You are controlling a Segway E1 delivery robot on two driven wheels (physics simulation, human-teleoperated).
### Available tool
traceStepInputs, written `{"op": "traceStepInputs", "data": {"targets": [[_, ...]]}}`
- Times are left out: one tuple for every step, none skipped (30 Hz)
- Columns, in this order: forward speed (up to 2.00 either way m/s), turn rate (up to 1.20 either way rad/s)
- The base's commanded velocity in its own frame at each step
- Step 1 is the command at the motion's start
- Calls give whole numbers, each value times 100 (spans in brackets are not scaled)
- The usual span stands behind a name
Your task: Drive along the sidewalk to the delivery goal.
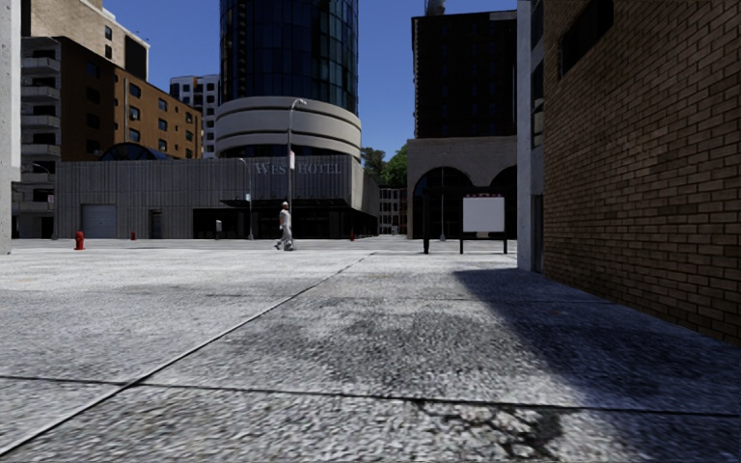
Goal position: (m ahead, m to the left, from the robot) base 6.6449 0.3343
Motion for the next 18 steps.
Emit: {"op": "traceStepInputs", "data": {"targets": [[200,-9],[200,0],[200,0],[200,0],[200,0],[200,0],[200,0],[200,0],[200,0],[200,0],[200,0],[200,0],[200,0],[200,0],[200,0],[200,0],[200,0],[200,0]]}}
